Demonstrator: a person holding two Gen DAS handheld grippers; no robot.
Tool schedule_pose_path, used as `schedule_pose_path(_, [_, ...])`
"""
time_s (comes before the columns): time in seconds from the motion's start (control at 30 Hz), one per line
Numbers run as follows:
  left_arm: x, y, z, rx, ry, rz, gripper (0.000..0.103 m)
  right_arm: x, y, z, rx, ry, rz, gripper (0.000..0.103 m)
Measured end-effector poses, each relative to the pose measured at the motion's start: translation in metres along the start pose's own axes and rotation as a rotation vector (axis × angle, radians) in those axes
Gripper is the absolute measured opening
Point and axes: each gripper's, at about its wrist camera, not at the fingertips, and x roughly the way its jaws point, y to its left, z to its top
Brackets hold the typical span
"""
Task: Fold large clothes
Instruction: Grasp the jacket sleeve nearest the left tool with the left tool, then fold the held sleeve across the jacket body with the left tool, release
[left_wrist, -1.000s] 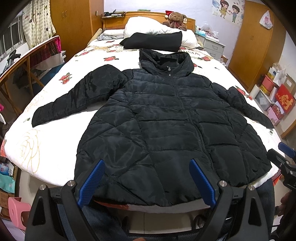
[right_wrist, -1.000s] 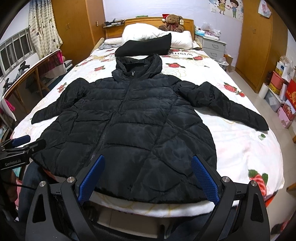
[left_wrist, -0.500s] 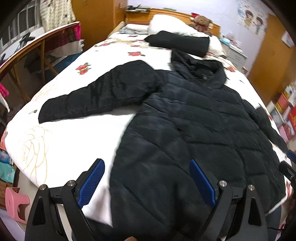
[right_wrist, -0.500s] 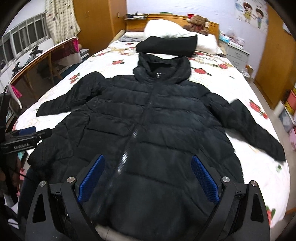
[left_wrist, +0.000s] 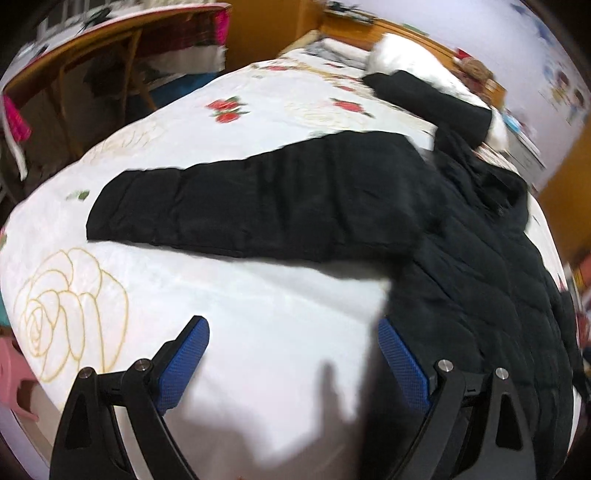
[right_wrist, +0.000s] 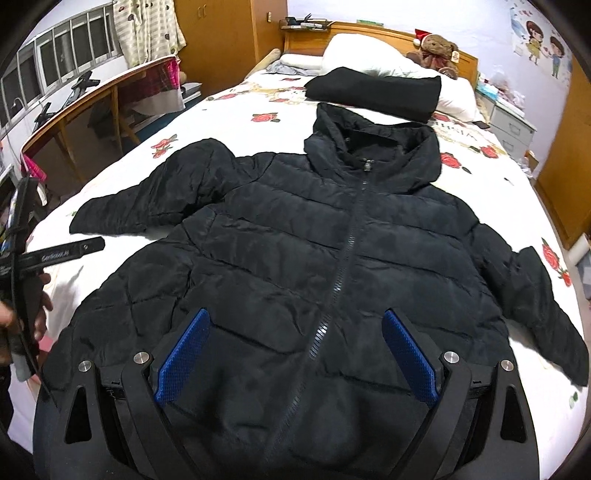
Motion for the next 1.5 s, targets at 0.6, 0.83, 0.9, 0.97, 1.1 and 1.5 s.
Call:
schedule_pose_path(0.6, [0.073,0.109,0.04,-0.421,0.0,0.027,0.088,0.041,-0.024,0.018,0.038,0.022,-0.041,0.095])
schedule_pose_path(0.83, [0.091,0.121,0.053,-0.466,-0.05,0.066,0.074,0.049,-0.037,0.014,0.056,0.041,-0.052,0.095])
schedule_pose_path(0.9, [0.095,0.123,0.058,-0.45,-0.056,0.096,0.052,0.05,-0.041,0.012,0.062,0.044,-0.054,0.095])
schedule_pose_path(0.97, [0.095,0.125,0.063,-0.443,-0.057,0.108,0.022,0.051,-0.044,0.01,0.069,0.047,-0.056,0.095])
schedule_pose_path(1.1, [0.075,0.119,0.072,-0.388,-0.086,0.101,0.011,0.049,-0.049,0.005,0.081,0.05,-0.056,0.095])
schedule_pose_path(1.5, [-0.068,0.017,0.122,-0.152,-0.329,-0.129,0.008,0.012,-0.072,-0.006,0.115,0.017,-0.087,0.095])
